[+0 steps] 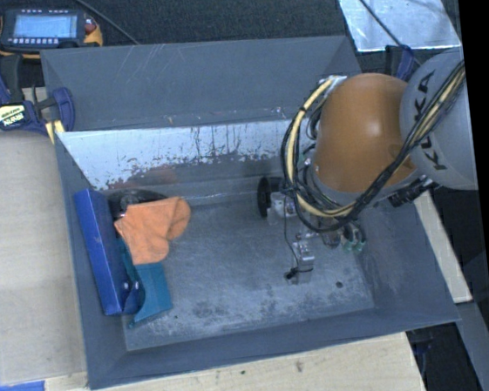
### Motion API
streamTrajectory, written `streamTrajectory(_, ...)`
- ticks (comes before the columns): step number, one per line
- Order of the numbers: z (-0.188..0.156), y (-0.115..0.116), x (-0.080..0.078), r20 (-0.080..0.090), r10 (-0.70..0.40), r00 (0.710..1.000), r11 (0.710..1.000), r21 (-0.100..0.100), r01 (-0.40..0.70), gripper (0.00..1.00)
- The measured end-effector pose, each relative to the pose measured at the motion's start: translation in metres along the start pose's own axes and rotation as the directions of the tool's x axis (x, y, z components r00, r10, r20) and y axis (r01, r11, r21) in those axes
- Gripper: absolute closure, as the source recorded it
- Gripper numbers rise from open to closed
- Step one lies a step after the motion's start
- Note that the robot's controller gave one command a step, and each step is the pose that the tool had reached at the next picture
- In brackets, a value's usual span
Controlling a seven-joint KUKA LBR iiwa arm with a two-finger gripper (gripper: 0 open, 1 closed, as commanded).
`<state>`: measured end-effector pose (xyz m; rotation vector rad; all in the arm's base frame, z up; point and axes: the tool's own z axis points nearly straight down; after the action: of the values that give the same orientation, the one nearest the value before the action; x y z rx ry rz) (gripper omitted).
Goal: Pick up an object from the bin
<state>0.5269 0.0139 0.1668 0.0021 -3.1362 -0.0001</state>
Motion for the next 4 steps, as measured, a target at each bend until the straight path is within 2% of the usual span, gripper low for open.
streamTrajectory(1,-0.005,0.000,-0.002,0.009,0.000,1.000,1.000,0.000,0.000,0.00)
streamTrajectory(2,0.050,0.066,-0.047,0.015,-0.091,0.996,0.996,0.001,0.091,0.00)
streamTrajectory(3,0.058,0.022,-0.076,0.010,0.167,0.986,0.986,-0.002,-0.167,0.00)
streamTrajectory(4,0.056,0.076,-0.083,0.010,0.082,0.997,0.997,0.000,-0.082,0.00)
